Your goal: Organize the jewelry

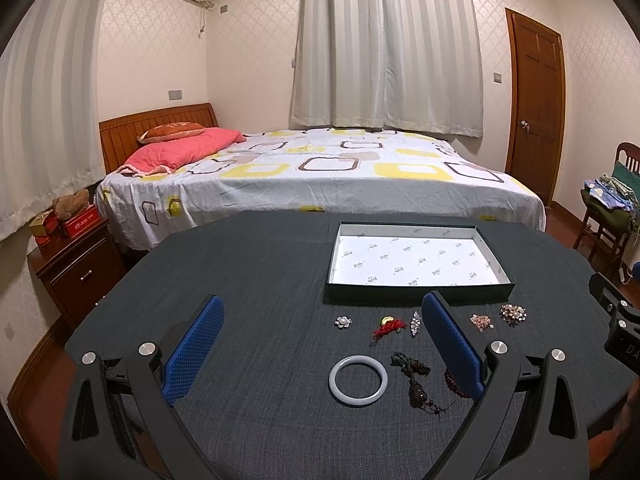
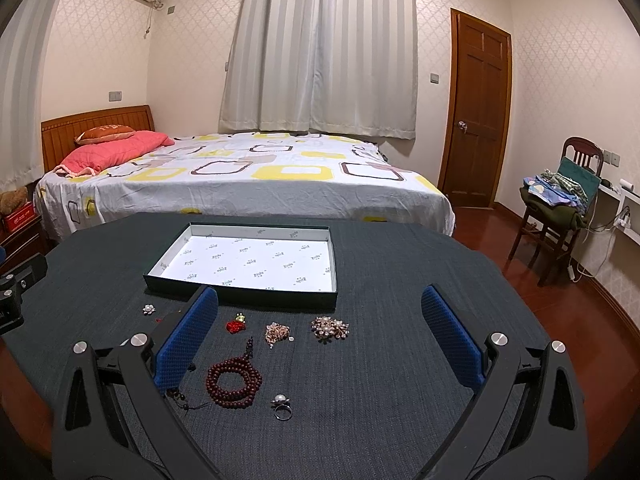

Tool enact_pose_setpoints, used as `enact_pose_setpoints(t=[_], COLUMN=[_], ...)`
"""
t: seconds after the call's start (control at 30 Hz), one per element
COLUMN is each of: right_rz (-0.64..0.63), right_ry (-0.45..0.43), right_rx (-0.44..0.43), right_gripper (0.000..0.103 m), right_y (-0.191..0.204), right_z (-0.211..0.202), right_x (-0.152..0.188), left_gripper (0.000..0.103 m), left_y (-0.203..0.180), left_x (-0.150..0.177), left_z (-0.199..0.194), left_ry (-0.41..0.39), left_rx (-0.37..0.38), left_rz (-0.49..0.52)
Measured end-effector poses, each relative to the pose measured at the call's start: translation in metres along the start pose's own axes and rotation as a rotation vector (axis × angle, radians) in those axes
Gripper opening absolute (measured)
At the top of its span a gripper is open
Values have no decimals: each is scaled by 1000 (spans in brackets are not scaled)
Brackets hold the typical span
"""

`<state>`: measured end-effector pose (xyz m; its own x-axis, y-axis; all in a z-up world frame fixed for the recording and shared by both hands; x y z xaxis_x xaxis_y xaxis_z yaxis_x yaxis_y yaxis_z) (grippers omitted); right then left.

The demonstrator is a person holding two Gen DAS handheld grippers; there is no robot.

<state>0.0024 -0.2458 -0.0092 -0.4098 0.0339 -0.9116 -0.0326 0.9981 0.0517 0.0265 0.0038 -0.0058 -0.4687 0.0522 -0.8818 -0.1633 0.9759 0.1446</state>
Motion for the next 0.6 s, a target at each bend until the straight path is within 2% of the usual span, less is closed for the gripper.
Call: enact_pose_setpoints(t=[0.6], right_rz=[1], right_ry=[4], right_rx=[-4], right_gripper=[99], right_y=[1], right_z=[2], right_x=[2], left_gripper=[96], left_y=[0], left_x=[3], left_z=[0], left_ry=[4], left_rx=[-3], left_rz=[-1])
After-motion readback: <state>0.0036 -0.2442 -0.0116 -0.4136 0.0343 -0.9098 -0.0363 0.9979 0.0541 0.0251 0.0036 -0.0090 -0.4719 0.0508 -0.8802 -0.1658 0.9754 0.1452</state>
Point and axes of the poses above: each gripper's, at about its wrist camera, not at the fingertips, and z roughly the way its jaws point, y to its left, x to its underside, the point moved 4 cm from there along z, roughly the way its jaws point, and after that the axes turned 14 degrees about -x, right-handed, at the moved point
